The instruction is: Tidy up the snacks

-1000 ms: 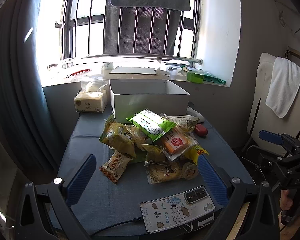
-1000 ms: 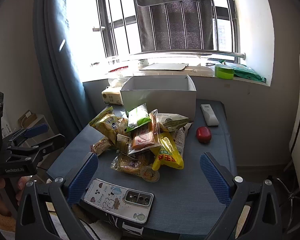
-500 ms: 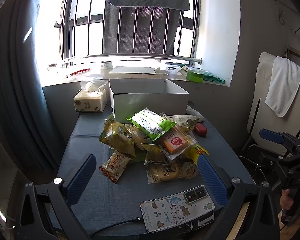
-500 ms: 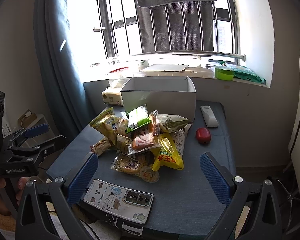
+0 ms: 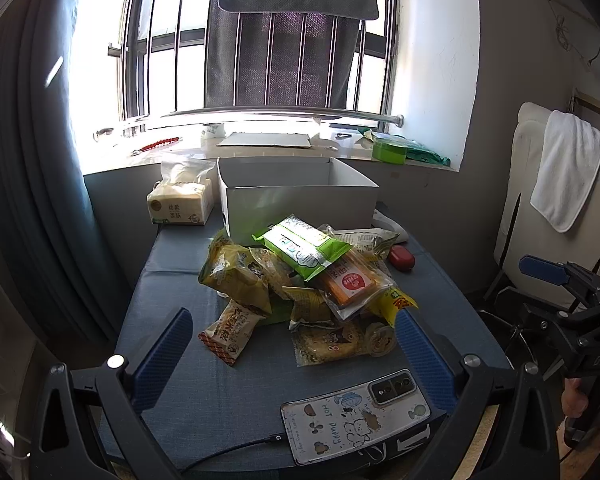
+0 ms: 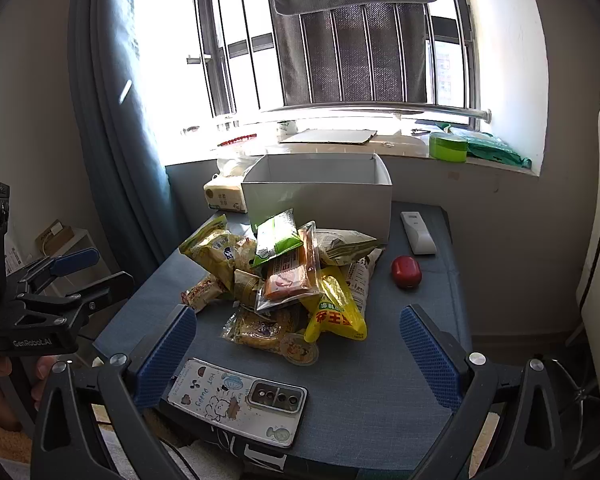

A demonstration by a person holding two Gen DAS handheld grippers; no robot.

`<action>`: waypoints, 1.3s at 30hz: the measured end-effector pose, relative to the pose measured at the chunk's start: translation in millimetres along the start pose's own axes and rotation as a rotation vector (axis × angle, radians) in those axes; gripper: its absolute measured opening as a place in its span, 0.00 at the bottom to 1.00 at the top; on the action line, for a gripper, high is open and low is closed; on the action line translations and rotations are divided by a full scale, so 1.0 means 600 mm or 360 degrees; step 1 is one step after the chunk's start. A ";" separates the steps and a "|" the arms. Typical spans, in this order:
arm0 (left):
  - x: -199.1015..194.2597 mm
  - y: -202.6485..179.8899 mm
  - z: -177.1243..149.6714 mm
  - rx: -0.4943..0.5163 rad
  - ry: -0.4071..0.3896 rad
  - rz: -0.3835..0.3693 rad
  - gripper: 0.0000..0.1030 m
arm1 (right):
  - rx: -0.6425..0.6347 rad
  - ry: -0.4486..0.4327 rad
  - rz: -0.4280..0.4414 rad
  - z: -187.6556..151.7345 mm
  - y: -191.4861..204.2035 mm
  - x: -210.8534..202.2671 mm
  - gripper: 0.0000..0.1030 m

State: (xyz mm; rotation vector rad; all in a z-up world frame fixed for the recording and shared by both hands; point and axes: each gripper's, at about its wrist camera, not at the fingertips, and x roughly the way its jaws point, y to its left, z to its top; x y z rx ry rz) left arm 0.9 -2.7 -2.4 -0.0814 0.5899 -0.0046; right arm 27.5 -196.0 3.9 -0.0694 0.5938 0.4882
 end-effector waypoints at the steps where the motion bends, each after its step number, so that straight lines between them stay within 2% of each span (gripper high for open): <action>1: 0.000 0.000 0.000 0.0000 -0.0001 0.0000 1.00 | -0.0002 0.0000 0.0000 0.000 0.000 0.000 1.00; 10: 0.001 0.000 0.000 0.0009 -0.0012 0.0001 1.00 | 0.0003 0.0006 0.0012 0.000 0.002 0.002 1.00; 13: 0.000 0.000 -0.001 0.0029 -0.0063 0.0009 1.00 | 0.0004 0.0000 0.0031 0.001 0.002 0.003 1.00; 16: 0.003 0.004 -0.003 0.0033 -0.0093 0.0070 1.00 | -0.0005 0.0014 0.0055 0.001 0.004 0.007 1.00; 21: 0.009 0.019 -0.018 0.0002 -0.0065 0.0038 1.00 | -0.0075 0.0023 0.0021 0.016 0.012 0.031 1.00; 24: 0.012 0.027 -0.026 -0.0013 -0.0006 -0.0022 1.00 | -0.0192 0.0039 -0.0015 0.042 0.028 0.073 1.00; 27: 0.009 0.039 -0.031 -0.0056 -0.0012 -0.0048 1.00 | -0.0321 0.0109 -0.0035 0.073 0.051 0.141 1.00; 32: 0.012 0.053 -0.034 -0.0047 0.0003 -0.0017 1.00 | -0.0405 0.0333 -0.0043 0.111 0.079 0.289 1.00; 34: 0.016 0.061 -0.036 -0.0066 0.0011 -0.0008 1.00 | -0.0462 0.0410 -0.0069 0.114 0.087 0.341 1.00; 36: 0.021 0.072 -0.039 -0.0090 0.0024 -0.0018 1.00 | -0.0543 0.0458 -0.0154 0.110 0.095 0.381 1.00; 39: 0.030 0.085 -0.044 -0.0115 0.0033 -0.0011 1.00 | -0.0654 0.0515 -0.0201 0.098 0.106 0.416 0.98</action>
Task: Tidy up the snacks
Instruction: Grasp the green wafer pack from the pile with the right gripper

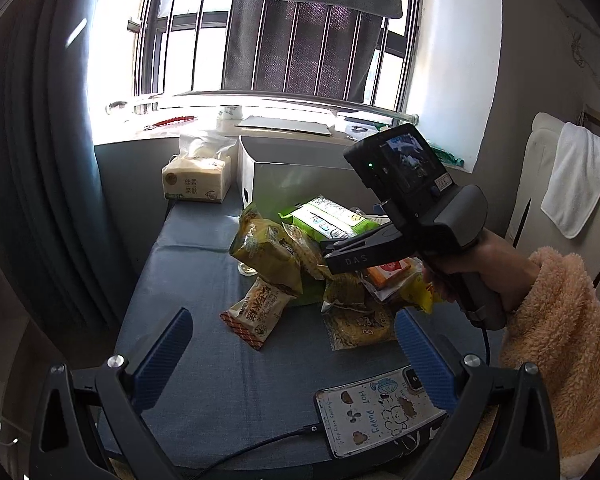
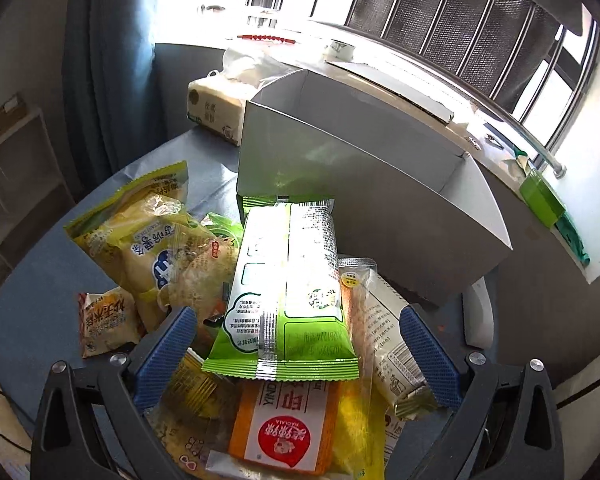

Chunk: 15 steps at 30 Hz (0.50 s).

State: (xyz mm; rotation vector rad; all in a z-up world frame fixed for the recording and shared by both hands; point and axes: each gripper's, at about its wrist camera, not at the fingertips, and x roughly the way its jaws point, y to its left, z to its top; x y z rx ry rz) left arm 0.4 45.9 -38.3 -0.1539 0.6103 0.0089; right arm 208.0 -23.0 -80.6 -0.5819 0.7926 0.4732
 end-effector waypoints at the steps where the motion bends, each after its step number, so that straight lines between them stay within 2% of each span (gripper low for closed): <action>1: 0.004 0.004 -0.002 -0.0007 0.0005 0.0009 1.00 | -0.0024 0.0023 -0.0017 0.000 0.004 0.008 0.94; 3: 0.014 0.012 -0.005 -0.0027 0.0027 0.0021 1.00 | -0.0044 0.0046 -0.0001 -0.001 0.006 0.021 0.91; 5: 0.023 0.018 -0.008 -0.0050 0.0050 0.0018 1.00 | -0.0011 0.0071 0.0066 -0.002 0.001 0.025 0.74; 10: 0.039 0.028 -0.008 -0.0069 0.0074 0.0023 1.00 | 0.0096 0.0044 0.0176 -0.004 -0.020 0.013 0.70; 15: 0.074 0.043 0.009 -0.0085 0.0121 -0.0040 1.00 | 0.0204 -0.0093 0.0268 -0.023 -0.049 -0.046 0.69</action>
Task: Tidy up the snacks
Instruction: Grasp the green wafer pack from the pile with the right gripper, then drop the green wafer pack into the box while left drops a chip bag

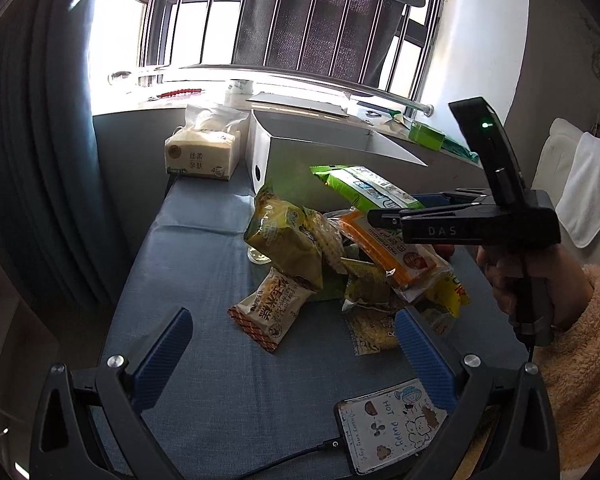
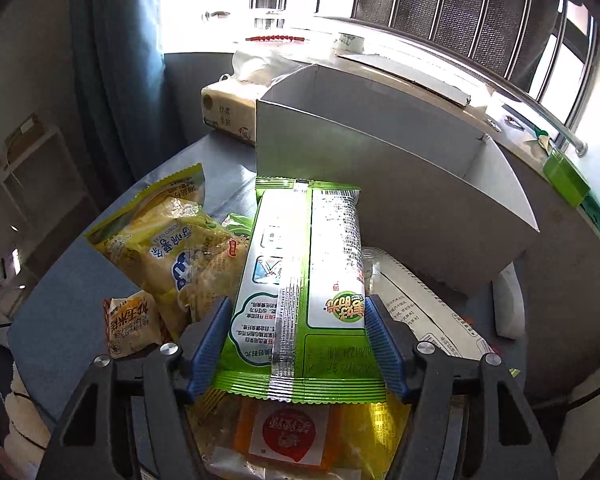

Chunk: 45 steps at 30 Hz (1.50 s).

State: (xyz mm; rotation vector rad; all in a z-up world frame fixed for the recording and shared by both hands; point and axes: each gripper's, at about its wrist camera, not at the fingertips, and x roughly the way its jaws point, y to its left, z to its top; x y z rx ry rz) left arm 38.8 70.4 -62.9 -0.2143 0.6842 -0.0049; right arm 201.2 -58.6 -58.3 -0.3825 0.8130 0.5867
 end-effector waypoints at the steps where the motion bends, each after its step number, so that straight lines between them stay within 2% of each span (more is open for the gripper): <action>1: 0.010 0.003 0.006 0.0004 0.0010 -0.0018 1.00 | 0.0026 -0.0037 0.0028 -0.004 -0.006 -0.019 0.69; 5: 0.067 0.027 0.042 -0.0033 0.0076 -0.0061 1.00 | 0.0108 -0.0197 0.0107 -0.026 -0.022 -0.099 0.69; 10: 0.163 0.074 0.086 -0.0215 0.0205 -0.0177 1.00 | 0.0228 -0.0379 0.0203 -0.067 -0.035 -0.186 0.69; 15: 0.251 0.096 0.104 -0.0330 0.0359 -0.0256 0.99 | 0.0317 -0.0453 0.0255 -0.101 -0.047 -0.218 0.69; 16: 0.265 0.095 0.105 -0.0319 0.0386 -0.0258 0.96 | 0.0328 -0.0452 0.0266 -0.107 -0.049 -0.221 0.69; 17: 0.277 0.094 0.104 -0.0304 0.0413 -0.0256 0.81 | 0.0344 -0.0457 0.0272 -0.113 -0.053 -0.223 0.69; 18: 0.285 0.094 0.103 -0.0295 0.0431 -0.0283 0.70 | 0.0353 -0.0454 0.0278 -0.120 -0.056 -0.224 0.69; 19: 0.287 0.092 0.100 -0.0296 0.0436 -0.0343 0.55 | 0.0355 -0.0441 0.0282 -0.122 -0.057 -0.220 0.69; 20: 0.285 0.091 0.099 -0.0296 0.0423 -0.0397 0.41 | 0.0362 -0.0435 0.0284 -0.127 -0.059 -0.219 0.69; 21: 0.277 0.088 0.099 -0.0294 0.0398 -0.0414 0.40 | 0.0372 -0.0431 0.0288 -0.131 -0.061 -0.216 0.69; 23: 0.251 0.078 0.099 -0.0229 0.0332 -0.0347 0.35 | 0.0385 -0.0411 0.0308 -0.135 -0.065 -0.208 0.69; 28: 0.175 0.062 0.116 -0.0115 0.0164 -0.0280 0.34 | 0.0442 -0.0416 0.0321 -0.135 -0.082 -0.192 0.69; 34: 0.118 0.046 0.193 -0.0025 -0.0108 -0.0265 0.34 | 0.0514 -0.0464 0.0285 -0.093 -0.121 -0.171 0.69; 38: 0.147 0.017 0.275 0.0058 -0.0200 -0.0204 0.34 | 0.0582 -0.0486 0.0239 -0.027 -0.171 -0.143 0.69; 42: 0.216 -0.005 0.352 0.0102 -0.0189 -0.0150 0.34 | 0.0606 -0.0432 0.0141 0.056 -0.225 -0.092 0.69; 45: 0.268 -0.010 0.392 0.0111 -0.0150 -0.0130 0.34 | 0.0661 -0.0350 0.0127 0.109 -0.262 -0.050 0.69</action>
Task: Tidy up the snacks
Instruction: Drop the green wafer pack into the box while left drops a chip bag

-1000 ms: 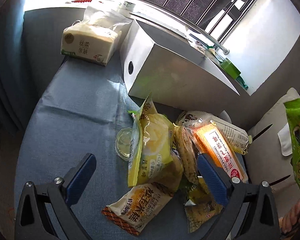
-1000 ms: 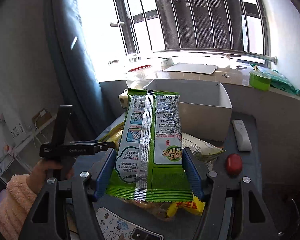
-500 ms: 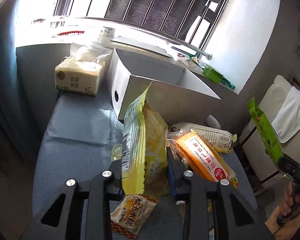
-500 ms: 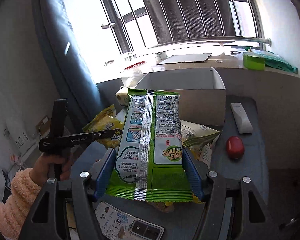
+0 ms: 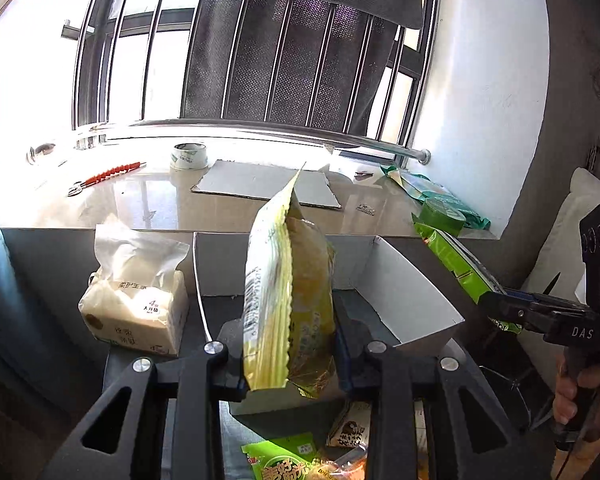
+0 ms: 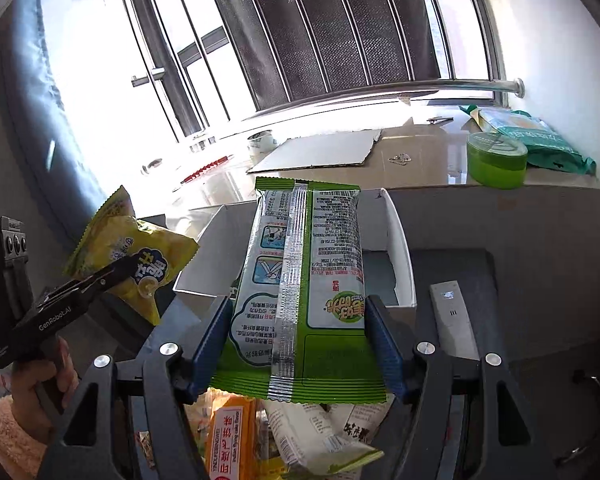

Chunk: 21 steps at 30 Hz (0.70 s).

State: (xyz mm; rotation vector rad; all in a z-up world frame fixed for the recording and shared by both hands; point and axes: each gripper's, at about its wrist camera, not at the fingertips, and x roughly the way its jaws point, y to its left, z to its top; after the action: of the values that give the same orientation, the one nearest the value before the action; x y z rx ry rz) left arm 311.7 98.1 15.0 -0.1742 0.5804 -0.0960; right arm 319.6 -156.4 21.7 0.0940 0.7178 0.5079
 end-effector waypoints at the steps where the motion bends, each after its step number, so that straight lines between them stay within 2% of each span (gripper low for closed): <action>1: 0.020 0.002 0.008 -0.0006 0.0031 0.0001 0.34 | -0.0002 0.0013 -0.0029 0.016 -0.002 0.014 0.69; 3: 0.052 0.007 0.019 -0.0016 0.0055 0.0034 0.34 | -0.0028 0.0022 -0.0064 0.039 0.000 0.037 0.69; 6: 0.096 0.019 0.029 -0.0077 0.0142 0.0087 0.40 | 0.0037 0.0031 -0.0017 0.058 -0.009 0.068 0.70; 7: 0.107 0.026 0.031 -0.0116 0.0167 0.0105 0.52 | 0.0076 0.0064 0.0002 0.062 -0.012 0.083 0.72; 8: 0.114 0.033 0.031 -0.0150 0.0188 0.0144 0.82 | 0.0110 0.0099 0.0000 0.066 -0.014 0.100 0.74; 9: 0.118 0.037 0.028 -0.0157 0.0209 0.0180 0.97 | 0.0138 0.0132 -0.0012 0.069 -0.015 0.115 0.77; 11: 0.104 0.035 0.023 -0.0101 0.0143 0.0182 1.00 | 0.0160 0.0142 -0.0053 0.067 -0.017 0.131 1.00; 14: 0.074 0.033 0.015 -0.0015 0.0070 0.0166 1.00 | 0.0139 0.0086 -0.0125 0.058 -0.015 0.134 1.00; 16: 0.056 0.037 0.014 -0.0006 0.0051 0.0150 1.00 | 0.0147 0.0058 -0.0124 0.057 -0.017 0.130 1.00; 21: -0.015 0.045 0.008 -0.0047 -0.0027 0.0060 1.00 | 0.0283 0.0075 0.0057 0.062 -0.023 0.096 1.00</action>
State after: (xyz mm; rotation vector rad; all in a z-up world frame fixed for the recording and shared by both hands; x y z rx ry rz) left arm 308.2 126.7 18.7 -0.1922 0.5684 -0.0494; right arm 386.2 -137.7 11.2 0.2622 0.8075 0.4809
